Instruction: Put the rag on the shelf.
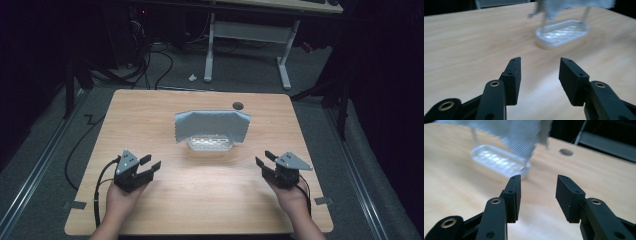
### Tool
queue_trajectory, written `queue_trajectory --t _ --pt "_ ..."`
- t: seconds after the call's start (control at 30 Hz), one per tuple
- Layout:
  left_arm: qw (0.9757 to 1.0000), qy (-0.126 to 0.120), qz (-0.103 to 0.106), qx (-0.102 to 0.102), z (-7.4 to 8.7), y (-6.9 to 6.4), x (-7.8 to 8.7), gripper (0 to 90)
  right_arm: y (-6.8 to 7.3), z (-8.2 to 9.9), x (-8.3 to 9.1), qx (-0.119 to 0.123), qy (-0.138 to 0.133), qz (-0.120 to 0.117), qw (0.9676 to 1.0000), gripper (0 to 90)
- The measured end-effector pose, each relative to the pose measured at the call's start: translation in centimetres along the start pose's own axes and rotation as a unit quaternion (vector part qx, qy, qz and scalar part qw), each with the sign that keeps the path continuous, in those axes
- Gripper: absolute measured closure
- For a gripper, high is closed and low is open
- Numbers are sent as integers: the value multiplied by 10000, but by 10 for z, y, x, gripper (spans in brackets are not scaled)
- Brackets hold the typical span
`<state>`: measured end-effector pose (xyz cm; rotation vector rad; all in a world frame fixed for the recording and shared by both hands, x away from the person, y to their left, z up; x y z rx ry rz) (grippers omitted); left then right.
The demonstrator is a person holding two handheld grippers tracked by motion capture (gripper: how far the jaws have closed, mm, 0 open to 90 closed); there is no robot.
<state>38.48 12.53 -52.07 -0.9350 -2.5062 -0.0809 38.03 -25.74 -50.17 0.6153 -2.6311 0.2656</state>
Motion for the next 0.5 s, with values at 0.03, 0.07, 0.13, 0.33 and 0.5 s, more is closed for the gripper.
queue_trajectory --t 0.03,0.07,0.13,0.33,0.5 --pt "9999 23 117 44 6 -9 2 516 6 4 4 -13 29 -27 10000 551" --pt "9997 58 216 67 12 -18 2 515 13 9 8 5 58 -5 10000 551" --pt "9981 433 435 -45 25 -35 -4 521 26 20 14 83 124 3 9999 543" --pt "9941 768 643 -413 33 -54 -17 494 47 52 20 351 248 41 9991 527" --pt "9954 730 563 -276 35 -46 -17 488 46 55 11 228 388 -8 9990 503"
Point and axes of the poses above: each handheld gripper's, and its own axes: x roughly backward along the jaws, z roughly out of its underside, y roughly to its left, the point moved 7 cm from there along -x, roughly forward along the jaws
